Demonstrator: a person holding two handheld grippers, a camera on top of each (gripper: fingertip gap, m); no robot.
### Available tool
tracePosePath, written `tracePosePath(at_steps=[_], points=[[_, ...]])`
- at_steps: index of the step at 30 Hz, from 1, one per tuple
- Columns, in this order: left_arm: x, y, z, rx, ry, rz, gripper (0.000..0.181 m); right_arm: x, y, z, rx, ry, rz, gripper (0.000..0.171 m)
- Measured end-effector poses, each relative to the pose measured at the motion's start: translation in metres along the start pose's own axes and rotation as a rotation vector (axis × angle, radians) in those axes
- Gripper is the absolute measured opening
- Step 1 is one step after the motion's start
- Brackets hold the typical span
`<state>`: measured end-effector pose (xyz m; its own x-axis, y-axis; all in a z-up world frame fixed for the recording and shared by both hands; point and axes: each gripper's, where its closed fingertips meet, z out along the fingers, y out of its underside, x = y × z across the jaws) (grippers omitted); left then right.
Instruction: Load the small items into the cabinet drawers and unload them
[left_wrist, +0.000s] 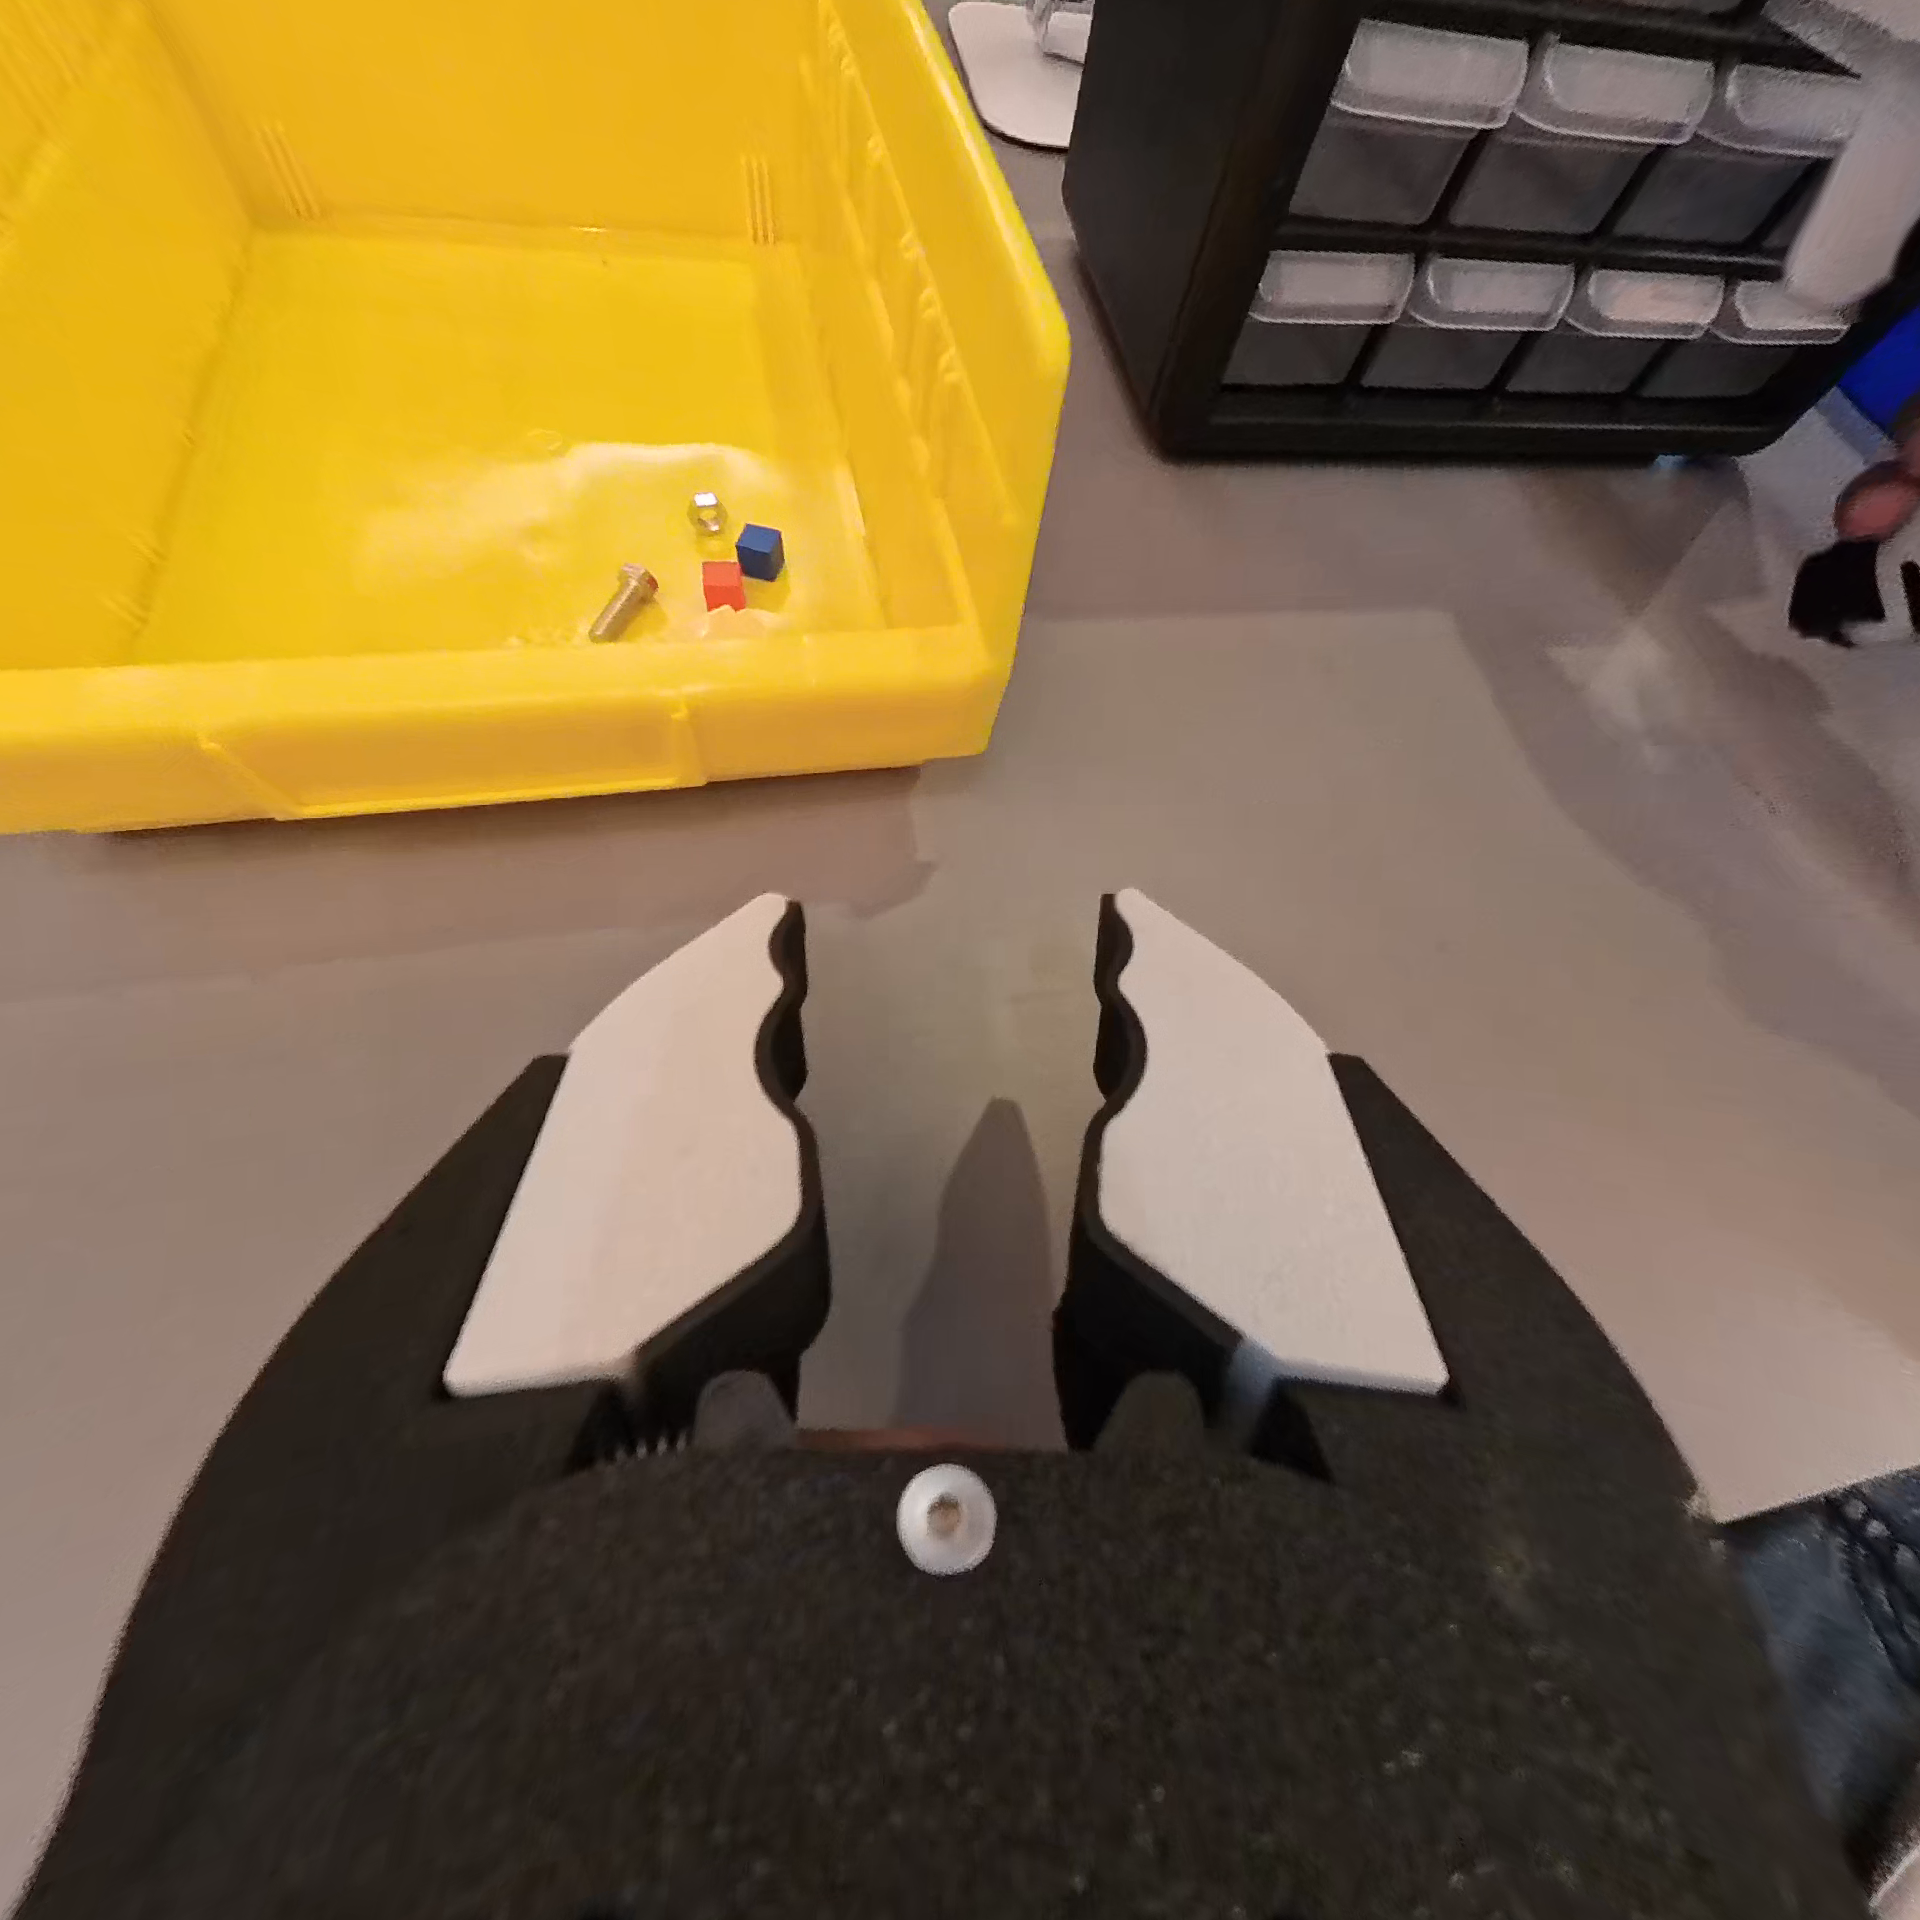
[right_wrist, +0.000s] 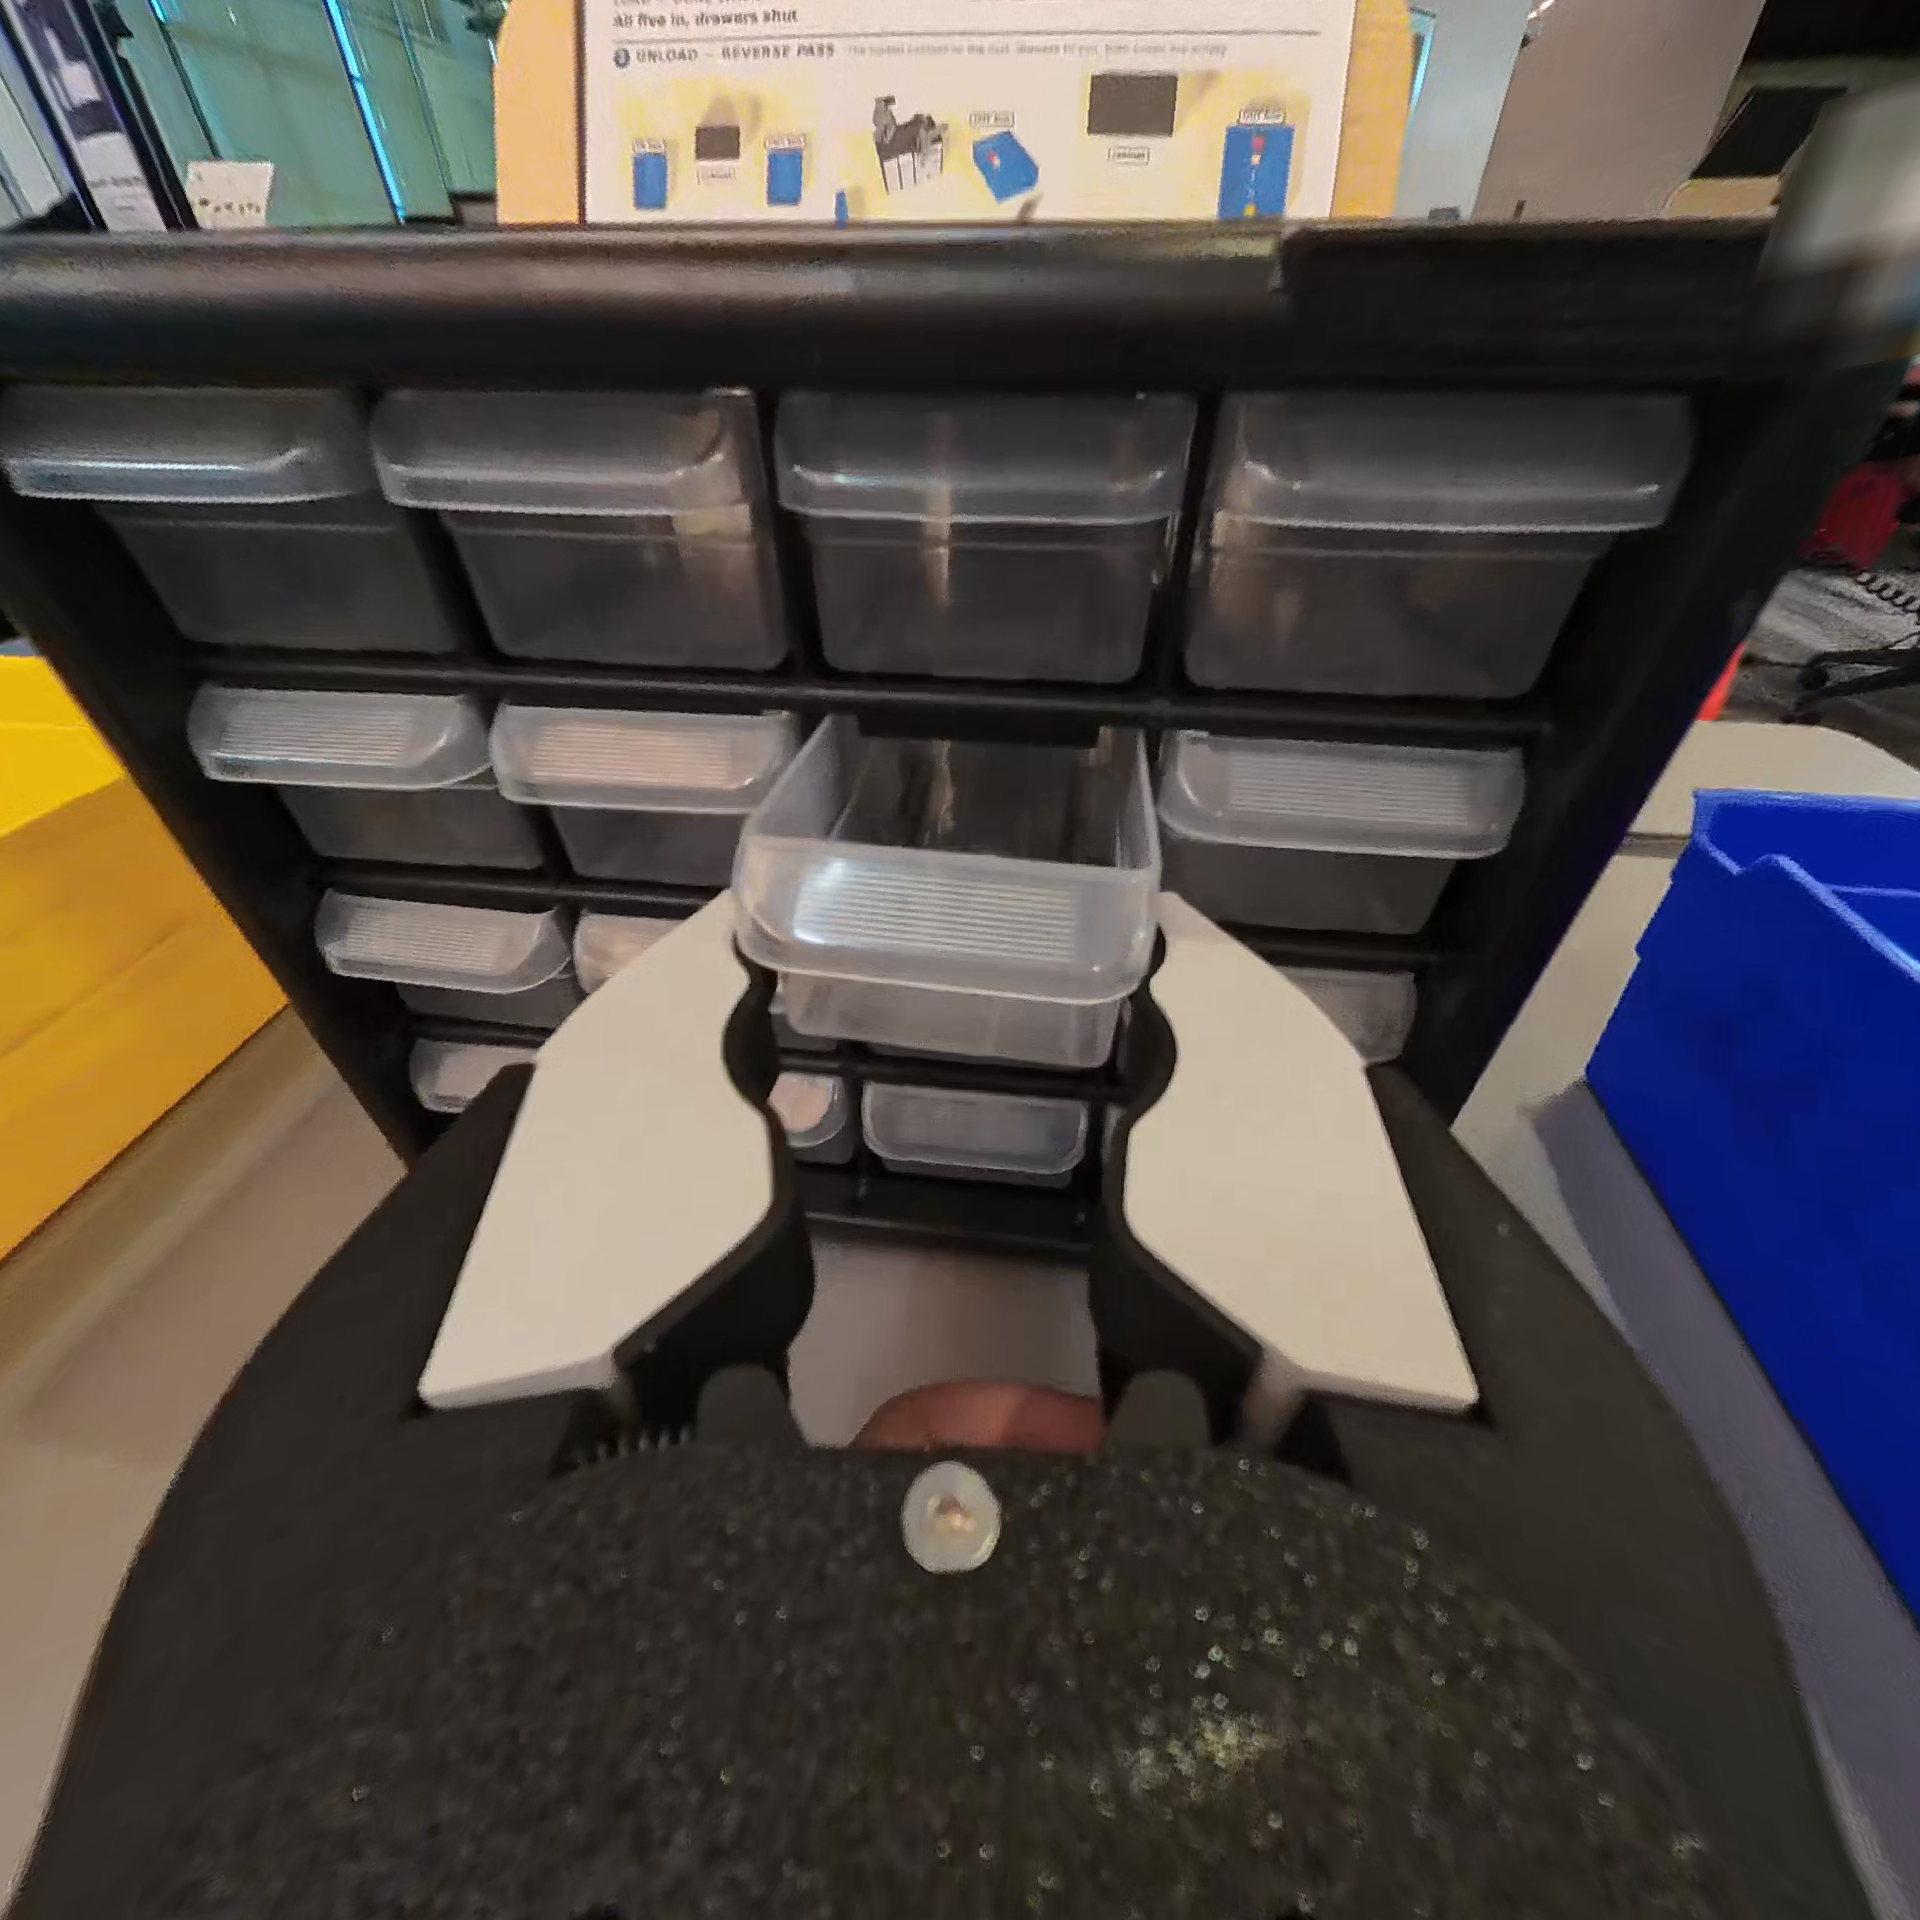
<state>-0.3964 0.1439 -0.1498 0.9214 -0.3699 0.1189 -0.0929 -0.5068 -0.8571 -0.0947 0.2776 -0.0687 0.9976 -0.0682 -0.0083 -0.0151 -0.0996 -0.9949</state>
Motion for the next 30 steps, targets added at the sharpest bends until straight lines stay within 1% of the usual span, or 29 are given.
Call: tracePosePath(at_steps=[11,15,17,20,21,23,24,26,28,30], points=[[0.001,0.0,0.001,0.0,0.012,-0.002,0.054,-0.013,0.012,-0.069,0.023,-0.004,-0.012,0.064],[0.019,-0.018,-0.004,0.091,0.106,-0.023,0.056,-0.014,0.016,-0.073,0.05,0.012,-0.083,0.064],[0.032,-0.027,-0.012,0.127,0.185,-0.047,0.057,-0.013,0.016,-0.073,0.049,0.006,-0.074,0.065],[0.038,-0.039,-0.023,0.151,0.249,-0.107,0.057,-0.011,0.018,-0.073,0.043,-0.007,-0.058,0.065],[0.038,-0.042,-0.025,0.14,0.272,-0.108,0.057,-0.011,0.018,-0.073,0.043,-0.01,-0.06,0.065],[0.032,-0.046,-0.025,0.068,0.285,-0.055,0.058,-0.01,0.018,-0.074,0.042,-0.015,-0.057,0.065],[0.022,-0.05,-0.022,0.03,0.249,-0.018,0.061,-0.01,0.019,-0.074,0.041,-0.018,-0.05,0.065],[-0.002,-0.065,-0.017,-0.023,0.164,0.044,0.06,-0.01,0.019,-0.074,0.038,-0.025,-0.04,0.065],[-0.016,-0.079,-0.008,-0.117,0.159,0.108,0.058,-0.01,0.02,-0.074,0.037,-0.029,-0.036,0.065],[-0.034,-0.088,0.007,-0.225,0.136,0.125,0.053,-0.01,0.021,-0.074,0.036,-0.029,-0.037,0.065]])
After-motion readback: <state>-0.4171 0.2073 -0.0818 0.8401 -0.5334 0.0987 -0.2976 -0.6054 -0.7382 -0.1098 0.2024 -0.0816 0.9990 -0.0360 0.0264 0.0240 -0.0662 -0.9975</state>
